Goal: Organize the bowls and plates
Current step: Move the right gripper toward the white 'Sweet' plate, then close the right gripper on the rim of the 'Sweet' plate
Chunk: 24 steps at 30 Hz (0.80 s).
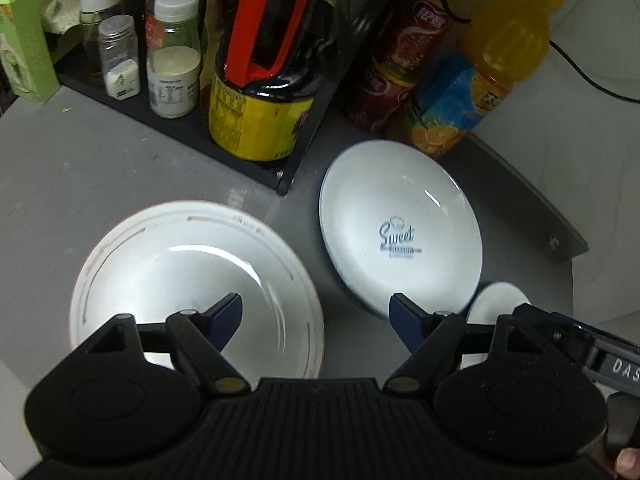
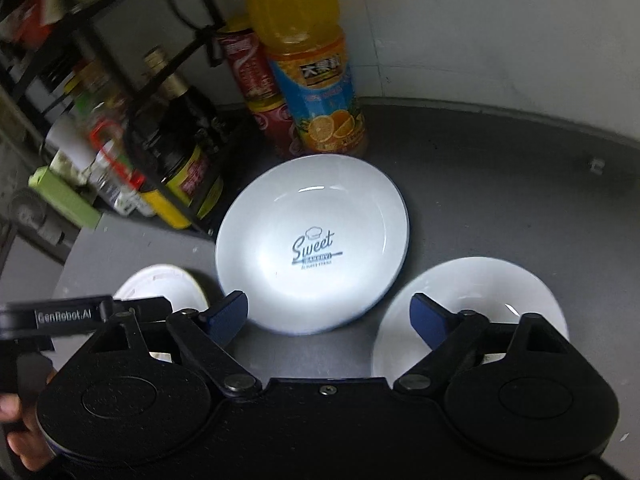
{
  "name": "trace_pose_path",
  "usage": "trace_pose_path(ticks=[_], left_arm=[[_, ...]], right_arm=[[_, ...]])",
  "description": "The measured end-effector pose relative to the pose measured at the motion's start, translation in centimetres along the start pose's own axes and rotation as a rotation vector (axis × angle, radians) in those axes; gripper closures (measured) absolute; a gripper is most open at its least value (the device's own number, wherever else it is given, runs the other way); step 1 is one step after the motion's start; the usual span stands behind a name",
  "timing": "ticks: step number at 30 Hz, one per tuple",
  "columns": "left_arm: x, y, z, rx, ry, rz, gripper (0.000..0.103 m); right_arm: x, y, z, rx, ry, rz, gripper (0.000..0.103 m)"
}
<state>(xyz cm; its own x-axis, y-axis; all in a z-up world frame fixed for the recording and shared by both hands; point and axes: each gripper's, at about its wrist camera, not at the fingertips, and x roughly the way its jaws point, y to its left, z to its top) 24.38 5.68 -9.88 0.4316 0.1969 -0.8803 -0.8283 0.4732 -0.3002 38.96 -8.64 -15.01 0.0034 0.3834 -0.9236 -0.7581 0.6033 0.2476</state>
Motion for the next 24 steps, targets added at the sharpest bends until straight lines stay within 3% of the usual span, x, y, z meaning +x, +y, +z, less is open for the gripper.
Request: trace_pose_path(ticks=[4,12,18,24], left_arm=[[1.3,0.7,1.5,-0.019,-0.011,-0.033,0.028],[4.5,1.4,3.8,-0.065,0.016,-0.098,0.052],[6.2,2.0,4.6,-0.101,0.022,-0.108,0.054],[8.2,2.0,4.8,-0.136,0.059,-0.148,0.069]], right_arm=[[1.3,-0.2,1.4,0.029,-0.003,-0.012,0.027],[3.8,-1.7,3.5,0.114,0.016,-0.025,0.04],[6.0,-2.8,4.4,0.158,0.051,-0.058,0.046],[7.6,-4.9,4.4,0.24,0.078,-0.097,0.057]])
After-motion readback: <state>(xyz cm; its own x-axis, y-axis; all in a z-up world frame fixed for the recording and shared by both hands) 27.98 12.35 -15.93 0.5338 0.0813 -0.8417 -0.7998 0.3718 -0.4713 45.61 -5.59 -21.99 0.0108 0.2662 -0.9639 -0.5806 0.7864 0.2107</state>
